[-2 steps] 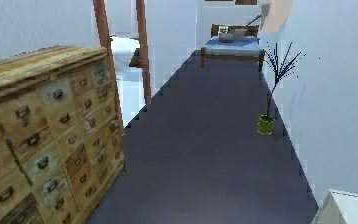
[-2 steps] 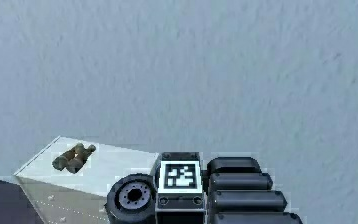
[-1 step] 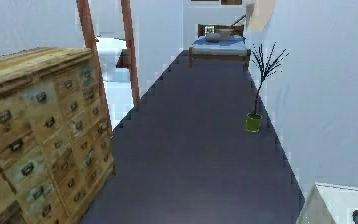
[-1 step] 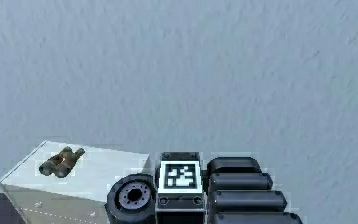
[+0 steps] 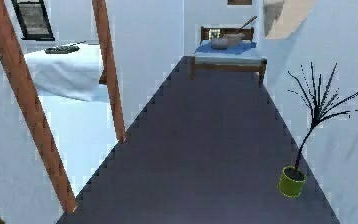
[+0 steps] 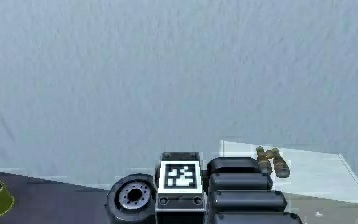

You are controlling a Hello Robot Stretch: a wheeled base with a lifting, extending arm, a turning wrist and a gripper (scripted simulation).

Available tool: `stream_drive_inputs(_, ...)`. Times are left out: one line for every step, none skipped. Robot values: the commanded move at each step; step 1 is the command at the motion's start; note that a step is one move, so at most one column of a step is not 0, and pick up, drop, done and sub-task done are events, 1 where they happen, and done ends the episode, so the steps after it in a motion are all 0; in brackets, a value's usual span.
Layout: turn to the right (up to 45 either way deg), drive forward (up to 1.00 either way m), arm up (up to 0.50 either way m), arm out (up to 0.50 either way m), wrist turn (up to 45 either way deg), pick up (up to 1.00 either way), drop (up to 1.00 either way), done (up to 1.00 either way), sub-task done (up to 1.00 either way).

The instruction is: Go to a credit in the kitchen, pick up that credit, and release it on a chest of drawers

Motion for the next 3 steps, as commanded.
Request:
stream_drive_inputs(0.0,0.65,0.0,0.0,0.0,0.0,0.0,0.0,0.0)
stream_drive_inputs(33.0,0.0,0.0,0.0,0.0,0.0,0.0,0.0,0.0)
stream_drive_inputs(0.0,0.05,0.0,0.0,0.0,0.0,0.0,0.0,0.0)
